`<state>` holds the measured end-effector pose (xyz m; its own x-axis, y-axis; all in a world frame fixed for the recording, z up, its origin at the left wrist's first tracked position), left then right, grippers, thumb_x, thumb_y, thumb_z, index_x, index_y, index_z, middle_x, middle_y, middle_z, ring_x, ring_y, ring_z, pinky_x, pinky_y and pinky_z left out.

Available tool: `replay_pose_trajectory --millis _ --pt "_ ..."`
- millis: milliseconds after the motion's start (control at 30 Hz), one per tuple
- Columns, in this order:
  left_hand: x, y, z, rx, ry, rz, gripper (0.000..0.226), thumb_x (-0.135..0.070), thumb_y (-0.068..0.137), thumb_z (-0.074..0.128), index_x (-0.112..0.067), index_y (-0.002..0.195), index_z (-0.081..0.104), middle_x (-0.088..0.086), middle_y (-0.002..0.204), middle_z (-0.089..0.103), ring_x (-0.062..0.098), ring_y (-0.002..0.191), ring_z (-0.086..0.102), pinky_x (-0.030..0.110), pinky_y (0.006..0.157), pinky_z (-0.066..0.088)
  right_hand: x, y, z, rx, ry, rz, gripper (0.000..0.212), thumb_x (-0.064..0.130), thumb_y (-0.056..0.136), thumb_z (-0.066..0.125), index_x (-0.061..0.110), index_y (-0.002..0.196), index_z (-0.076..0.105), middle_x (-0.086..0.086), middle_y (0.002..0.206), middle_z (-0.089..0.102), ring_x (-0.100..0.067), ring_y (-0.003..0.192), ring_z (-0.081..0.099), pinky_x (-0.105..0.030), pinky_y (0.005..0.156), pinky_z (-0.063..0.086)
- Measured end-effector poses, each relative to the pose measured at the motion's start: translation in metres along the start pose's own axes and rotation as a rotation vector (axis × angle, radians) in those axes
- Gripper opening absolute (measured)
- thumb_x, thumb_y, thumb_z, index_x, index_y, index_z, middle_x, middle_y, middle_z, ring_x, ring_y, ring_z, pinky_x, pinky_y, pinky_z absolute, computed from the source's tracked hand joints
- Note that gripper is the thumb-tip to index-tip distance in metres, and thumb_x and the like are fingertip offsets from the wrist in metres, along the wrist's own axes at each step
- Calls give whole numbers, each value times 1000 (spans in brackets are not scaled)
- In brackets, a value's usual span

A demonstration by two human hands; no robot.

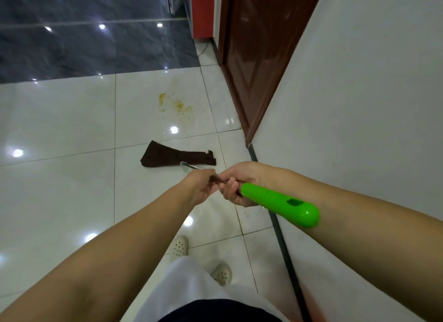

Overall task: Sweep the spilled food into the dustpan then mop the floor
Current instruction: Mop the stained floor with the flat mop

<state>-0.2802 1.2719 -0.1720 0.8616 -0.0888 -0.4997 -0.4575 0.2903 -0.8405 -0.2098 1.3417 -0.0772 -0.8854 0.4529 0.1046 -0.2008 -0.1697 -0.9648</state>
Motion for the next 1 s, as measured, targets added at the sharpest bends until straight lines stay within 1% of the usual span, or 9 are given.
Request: replay_pose_trajectory --millis 100,233,333,433,533,633,733,867,1000 --pt "8 5 -1 8 -87 -84 30 5 95 34 0 67 44 12 65 42 18 50 51 21 42 47 -7 10 3 31 56 -30 28 16 101 42 3 76 46 -6 43 45 -5 20 34 -11 24 30" --pt "5 9 2 29 -303 -173 19 6 94 26 6 97 45 18 87 46 23 87 55 30 84 53 -7 8 14 130 358 -125 19 4 98 43 1 79 47 -4 58 39 -6 21 36 -11 25 33" --pt "-1 4 7 52 -309 -198 19 3 94 28 3 86 45 17 83 45 23 75 52 34 61 56 -5 1 21 213 521 -159 18 0 97 41 2 81 49 -3 45 38 -6 20 35 -12 24 32" --pt "-7 -1 7 97 -277 -178 26 -1 96 30 1 75 45 15 74 44 24 57 56 28 63 53 1 1 26 191 473 -142 25 2 97 45 2 71 48 -2 35 35 -7 18 33 -13 23 29" --pt "-13 11 1 94 -305 -170 29 -5 98 32 -5 71 43 11 70 40 19 54 53 23 34 49 9 10 30 136 382 -144 29 7 98 46 7 69 47 0 40 36 -5 18 32 -10 24 28" --pt "-12 36 -9 61 -384 -255 33 -14 100 37 -9 67 39 3 65 35 11 55 39 19 37 45 12 24 37 98 372 -141 16 12 98 49 17 90 62 4 59 38 -3 20 31 -9 24 26" --pt "-15 57 -16 62 -441 -298 34 -16 100 38 -12 66 35 0 61 33 11 53 36 20 48 41 20 44 39 68 425 -168 26 11 98 48 31 109 60 4 60 38 -3 22 31 -9 24 25" --pt "-40 78 -24 63 -460 -284 28 -15 100 36 -11 72 33 4 48 35 10 46 36 14 38 38 46 59 49 60 434 -156 21 12 98 49 31 102 58 3 60 36 -4 21 32 -10 22 25" --pt "-87 106 -27 57 -474 -250 24 -13 100 35 -9 77 33 3 58 32 12 26 37 11 33 35 94 73 65 54 417 -168 23 12 98 47 31 90 57 3 61 34 -4 21 32 -10 22 25"
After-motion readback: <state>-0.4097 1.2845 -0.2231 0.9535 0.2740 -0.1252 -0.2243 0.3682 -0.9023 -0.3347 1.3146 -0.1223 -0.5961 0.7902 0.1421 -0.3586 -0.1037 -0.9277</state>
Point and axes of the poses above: each hand's wrist, its own y-axis towards the middle knuckle, its own z-axis out of the palm, x = y × z, the point moved 5 cm from there along y, towards the middle knuckle
